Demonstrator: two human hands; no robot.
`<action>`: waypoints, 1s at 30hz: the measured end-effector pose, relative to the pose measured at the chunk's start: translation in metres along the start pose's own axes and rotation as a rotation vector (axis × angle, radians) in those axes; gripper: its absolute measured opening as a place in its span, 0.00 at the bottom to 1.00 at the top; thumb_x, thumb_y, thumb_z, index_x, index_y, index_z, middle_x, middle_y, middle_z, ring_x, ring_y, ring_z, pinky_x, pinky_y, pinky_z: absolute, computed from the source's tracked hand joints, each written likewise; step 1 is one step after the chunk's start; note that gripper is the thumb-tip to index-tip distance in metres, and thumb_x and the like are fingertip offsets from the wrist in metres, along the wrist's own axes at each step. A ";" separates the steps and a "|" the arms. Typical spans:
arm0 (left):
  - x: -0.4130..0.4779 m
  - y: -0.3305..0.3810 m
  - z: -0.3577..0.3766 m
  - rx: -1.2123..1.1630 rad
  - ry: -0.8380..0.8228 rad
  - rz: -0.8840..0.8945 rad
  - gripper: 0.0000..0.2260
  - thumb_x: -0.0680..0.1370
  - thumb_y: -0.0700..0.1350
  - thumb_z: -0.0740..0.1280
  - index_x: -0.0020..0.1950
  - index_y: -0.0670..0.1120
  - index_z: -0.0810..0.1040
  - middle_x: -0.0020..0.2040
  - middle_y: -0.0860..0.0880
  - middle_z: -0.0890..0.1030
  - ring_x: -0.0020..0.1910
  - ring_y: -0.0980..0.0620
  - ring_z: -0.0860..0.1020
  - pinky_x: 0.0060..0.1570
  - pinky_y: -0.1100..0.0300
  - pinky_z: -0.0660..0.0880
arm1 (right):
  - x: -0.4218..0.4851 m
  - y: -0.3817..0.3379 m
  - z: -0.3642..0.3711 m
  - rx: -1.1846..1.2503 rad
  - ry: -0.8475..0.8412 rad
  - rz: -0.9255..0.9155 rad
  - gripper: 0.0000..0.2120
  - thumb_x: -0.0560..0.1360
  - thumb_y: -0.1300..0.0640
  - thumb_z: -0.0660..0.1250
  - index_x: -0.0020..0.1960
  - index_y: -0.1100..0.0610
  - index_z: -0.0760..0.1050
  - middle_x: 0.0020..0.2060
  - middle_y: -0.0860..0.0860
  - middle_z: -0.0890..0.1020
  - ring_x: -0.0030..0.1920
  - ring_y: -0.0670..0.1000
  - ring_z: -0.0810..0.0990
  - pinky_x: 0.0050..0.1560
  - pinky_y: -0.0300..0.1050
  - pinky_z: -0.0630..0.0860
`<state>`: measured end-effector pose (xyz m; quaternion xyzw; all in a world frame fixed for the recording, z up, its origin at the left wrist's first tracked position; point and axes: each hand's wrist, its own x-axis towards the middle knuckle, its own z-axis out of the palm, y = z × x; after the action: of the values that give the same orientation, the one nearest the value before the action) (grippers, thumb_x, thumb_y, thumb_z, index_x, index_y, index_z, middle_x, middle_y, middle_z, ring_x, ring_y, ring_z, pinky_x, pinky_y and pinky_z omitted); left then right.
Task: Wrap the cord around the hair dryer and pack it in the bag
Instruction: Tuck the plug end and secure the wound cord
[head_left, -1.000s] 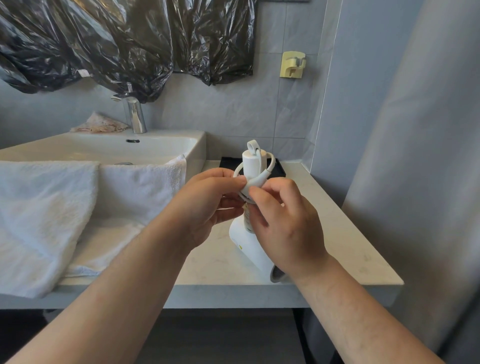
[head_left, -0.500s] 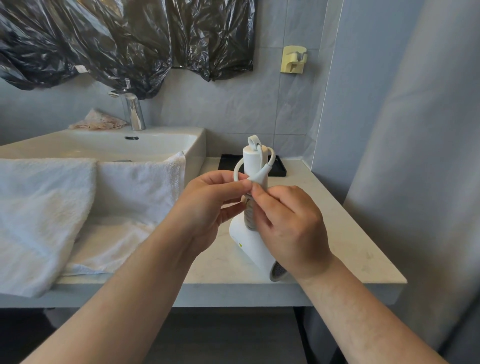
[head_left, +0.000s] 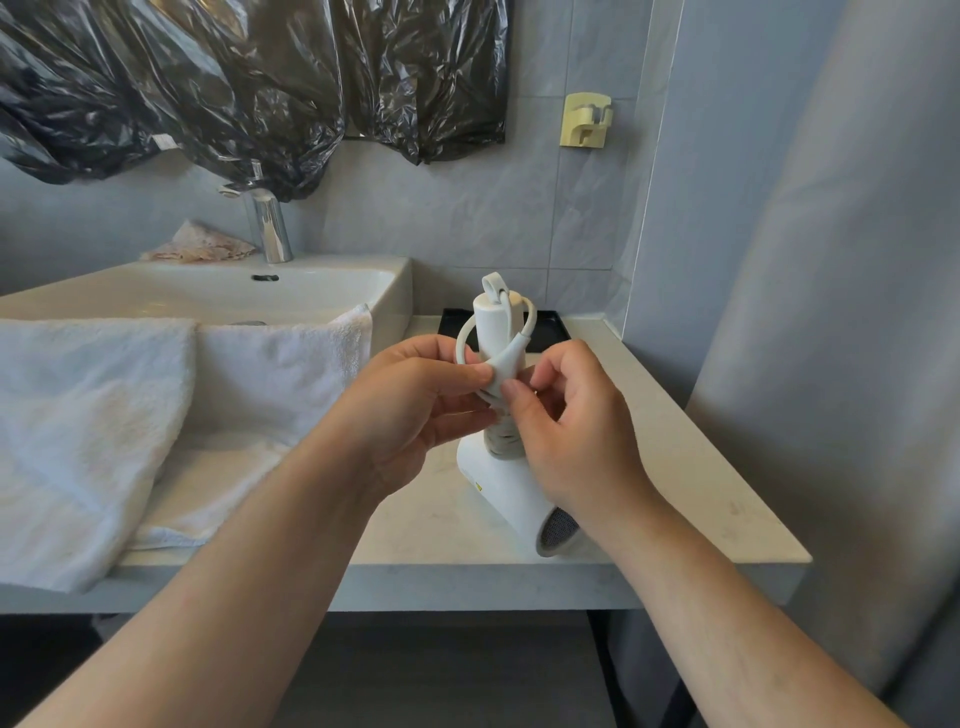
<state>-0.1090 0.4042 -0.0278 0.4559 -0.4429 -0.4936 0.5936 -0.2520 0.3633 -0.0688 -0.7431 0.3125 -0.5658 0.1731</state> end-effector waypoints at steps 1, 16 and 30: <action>0.000 0.000 0.000 -0.002 0.000 -0.004 0.08 0.75 0.31 0.66 0.40 0.42 0.75 0.39 0.42 0.84 0.39 0.46 0.84 0.47 0.53 0.83 | -0.001 -0.002 0.000 -0.026 -0.015 -0.024 0.12 0.76 0.57 0.68 0.40 0.53 0.65 0.29 0.43 0.71 0.31 0.42 0.71 0.30 0.30 0.67; -0.001 0.009 0.004 0.249 0.230 0.001 0.06 0.72 0.32 0.69 0.36 0.40 0.77 0.42 0.39 0.79 0.42 0.46 0.78 0.36 0.57 0.80 | -0.008 -0.008 0.012 -0.101 0.034 -0.108 0.11 0.75 0.53 0.70 0.41 0.54 0.68 0.35 0.43 0.75 0.33 0.41 0.74 0.32 0.27 0.68; -0.009 0.006 -0.004 0.353 0.079 0.144 0.14 0.74 0.28 0.63 0.46 0.43 0.85 0.36 0.46 0.78 0.37 0.51 0.76 0.39 0.57 0.81 | 0.009 -0.001 0.003 0.291 -0.031 0.270 0.13 0.70 0.53 0.75 0.39 0.57 0.72 0.33 0.57 0.79 0.33 0.48 0.74 0.34 0.40 0.71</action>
<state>-0.1056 0.4144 -0.0236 0.5391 -0.5305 -0.3462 0.5551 -0.2468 0.3575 -0.0622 -0.6701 0.3214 -0.5652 0.3580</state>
